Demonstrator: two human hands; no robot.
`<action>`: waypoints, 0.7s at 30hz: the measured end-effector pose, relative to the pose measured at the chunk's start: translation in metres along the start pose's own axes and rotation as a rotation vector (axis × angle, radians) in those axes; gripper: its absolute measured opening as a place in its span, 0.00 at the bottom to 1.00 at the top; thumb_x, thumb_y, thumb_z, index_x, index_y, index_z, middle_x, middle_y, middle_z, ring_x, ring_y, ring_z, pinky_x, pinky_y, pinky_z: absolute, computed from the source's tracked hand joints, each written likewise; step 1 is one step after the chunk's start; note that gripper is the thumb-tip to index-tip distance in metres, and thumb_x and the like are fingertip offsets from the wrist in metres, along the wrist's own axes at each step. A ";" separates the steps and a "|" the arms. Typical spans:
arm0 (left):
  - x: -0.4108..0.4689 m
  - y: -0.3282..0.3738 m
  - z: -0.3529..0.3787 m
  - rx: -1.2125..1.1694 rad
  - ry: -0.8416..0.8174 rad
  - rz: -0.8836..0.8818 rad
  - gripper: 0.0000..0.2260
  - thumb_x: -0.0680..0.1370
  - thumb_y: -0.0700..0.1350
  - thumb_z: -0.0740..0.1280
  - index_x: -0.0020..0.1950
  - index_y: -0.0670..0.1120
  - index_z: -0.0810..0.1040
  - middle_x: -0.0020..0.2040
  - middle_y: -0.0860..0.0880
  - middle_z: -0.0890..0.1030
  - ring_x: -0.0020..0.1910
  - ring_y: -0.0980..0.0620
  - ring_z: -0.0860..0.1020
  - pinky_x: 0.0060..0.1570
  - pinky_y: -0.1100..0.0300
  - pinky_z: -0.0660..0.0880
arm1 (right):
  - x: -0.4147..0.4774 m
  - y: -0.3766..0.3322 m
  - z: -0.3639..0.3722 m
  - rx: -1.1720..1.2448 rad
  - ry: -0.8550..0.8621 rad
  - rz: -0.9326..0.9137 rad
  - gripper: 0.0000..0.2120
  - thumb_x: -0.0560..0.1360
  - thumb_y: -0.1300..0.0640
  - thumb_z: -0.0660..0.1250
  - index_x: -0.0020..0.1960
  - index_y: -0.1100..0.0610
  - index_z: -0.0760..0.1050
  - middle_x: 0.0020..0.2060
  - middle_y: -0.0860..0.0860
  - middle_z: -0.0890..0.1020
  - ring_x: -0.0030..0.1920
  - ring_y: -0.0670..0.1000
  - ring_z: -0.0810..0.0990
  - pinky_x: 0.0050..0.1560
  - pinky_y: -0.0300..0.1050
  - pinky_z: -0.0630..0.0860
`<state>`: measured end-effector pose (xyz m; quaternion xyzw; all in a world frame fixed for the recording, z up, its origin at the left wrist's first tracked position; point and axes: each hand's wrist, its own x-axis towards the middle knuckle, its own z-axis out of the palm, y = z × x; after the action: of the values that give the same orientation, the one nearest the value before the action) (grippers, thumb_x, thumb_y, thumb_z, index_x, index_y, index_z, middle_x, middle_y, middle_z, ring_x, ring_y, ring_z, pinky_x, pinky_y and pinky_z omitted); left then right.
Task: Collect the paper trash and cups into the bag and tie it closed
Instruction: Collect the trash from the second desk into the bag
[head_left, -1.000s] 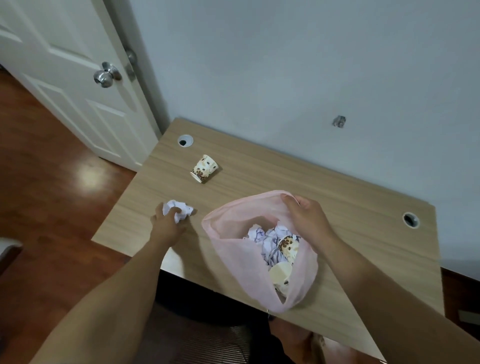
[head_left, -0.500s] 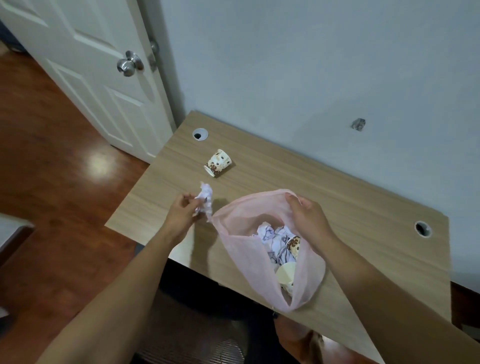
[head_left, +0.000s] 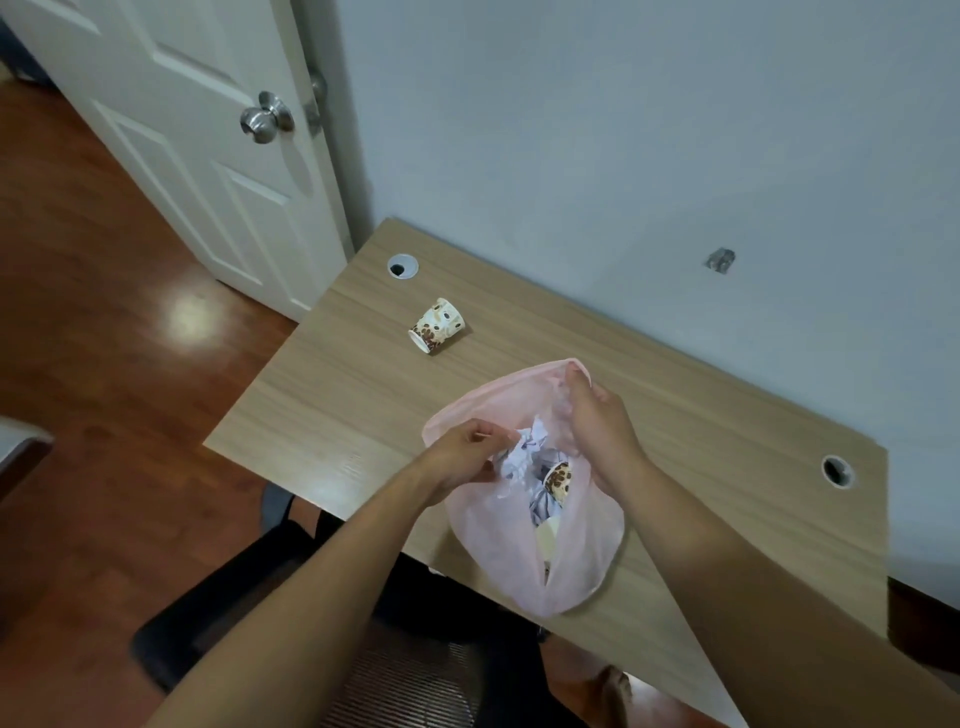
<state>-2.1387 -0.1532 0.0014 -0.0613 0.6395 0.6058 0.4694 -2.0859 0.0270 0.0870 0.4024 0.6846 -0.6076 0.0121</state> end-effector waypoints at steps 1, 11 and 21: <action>0.001 0.004 0.000 0.014 0.006 -0.016 0.09 0.83 0.48 0.75 0.59 0.45 0.82 0.50 0.47 0.83 0.39 0.52 0.83 0.53 0.54 0.86 | 0.000 0.000 0.001 0.014 -0.003 0.005 0.20 0.87 0.40 0.63 0.52 0.51 0.88 0.37 0.44 0.89 0.36 0.43 0.86 0.38 0.38 0.79; 0.025 0.089 -0.066 0.185 -0.115 -0.147 0.16 0.86 0.54 0.68 0.62 0.44 0.86 0.59 0.47 0.90 0.54 0.45 0.90 0.53 0.54 0.86 | 0.026 -0.011 -0.001 0.098 0.007 0.039 0.21 0.88 0.41 0.62 0.57 0.53 0.89 0.39 0.49 0.88 0.38 0.50 0.85 0.39 0.42 0.78; 0.122 0.116 -0.090 0.375 0.560 0.148 0.20 0.85 0.43 0.69 0.76 0.40 0.75 0.69 0.40 0.81 0.58 0.44 0.81 0.52 0.54 0.77 | 0.052 -0.009 -0.021 0.127 0.034 0.068 0.19 0.86 0.39 0.64 0.51 0.49 0.89 0.48 0.52 0.92 0.47 0.53 0.92 0.45 0.44 0.82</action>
<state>-2.3278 -0.1383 -0.0133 -0.0914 0.8463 0.4699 0.2337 -2.1161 0.0733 0.0732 0.4356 0.6308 -0.6421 -0.0045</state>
